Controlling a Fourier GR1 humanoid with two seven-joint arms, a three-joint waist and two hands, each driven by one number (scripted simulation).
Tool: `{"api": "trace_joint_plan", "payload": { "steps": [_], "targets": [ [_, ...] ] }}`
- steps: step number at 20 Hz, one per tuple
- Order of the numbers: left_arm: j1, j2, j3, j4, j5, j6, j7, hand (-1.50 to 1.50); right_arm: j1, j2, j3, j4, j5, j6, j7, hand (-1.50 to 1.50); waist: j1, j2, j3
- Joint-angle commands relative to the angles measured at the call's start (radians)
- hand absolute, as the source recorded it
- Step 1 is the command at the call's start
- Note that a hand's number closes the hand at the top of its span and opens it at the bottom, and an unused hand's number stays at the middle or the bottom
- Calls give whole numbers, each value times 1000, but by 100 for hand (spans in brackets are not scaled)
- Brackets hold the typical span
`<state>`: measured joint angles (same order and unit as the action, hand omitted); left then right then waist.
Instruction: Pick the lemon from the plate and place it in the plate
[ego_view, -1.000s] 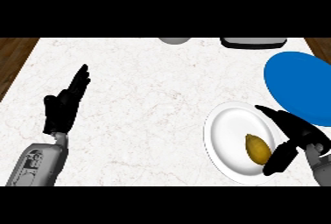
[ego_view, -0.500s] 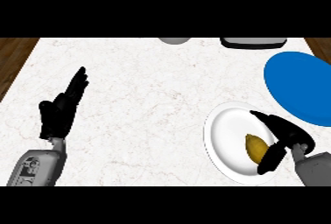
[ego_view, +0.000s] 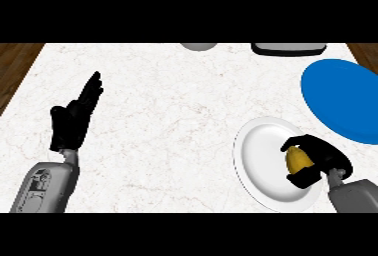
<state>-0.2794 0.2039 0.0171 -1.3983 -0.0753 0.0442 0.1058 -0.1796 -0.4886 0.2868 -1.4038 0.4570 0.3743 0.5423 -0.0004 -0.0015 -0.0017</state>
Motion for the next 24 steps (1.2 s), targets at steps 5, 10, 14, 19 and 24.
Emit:
{"api": "trace_joint_plan", "payload": {
  "steps": [5,10,14,19,24],
  "targets": [
    [-2,11,46,41,-7,-47,-42,0,31,71,-47,5,132,-20,-64,150,-1,1,2],
    [31,-64,-29,-51,-56,25,22,0,-7,-107,-188,139,115,-102,-344,150,-4,2,3],
    [37,-16,27,-37,-10,-13,7,0,7,-371,-337,249,79,-89,-597,150,-28,13,13],
    [56,-17,33,-37,-1,-17,-8,0,-33,-470,-502,354,2,-186,-843,150,-21,11,19],
    [40,-16,28,-46,-7,-17,-6,0,-69,-512,-646,472,-95,-255,-1124,150,-7,13,19]
  ]
}}
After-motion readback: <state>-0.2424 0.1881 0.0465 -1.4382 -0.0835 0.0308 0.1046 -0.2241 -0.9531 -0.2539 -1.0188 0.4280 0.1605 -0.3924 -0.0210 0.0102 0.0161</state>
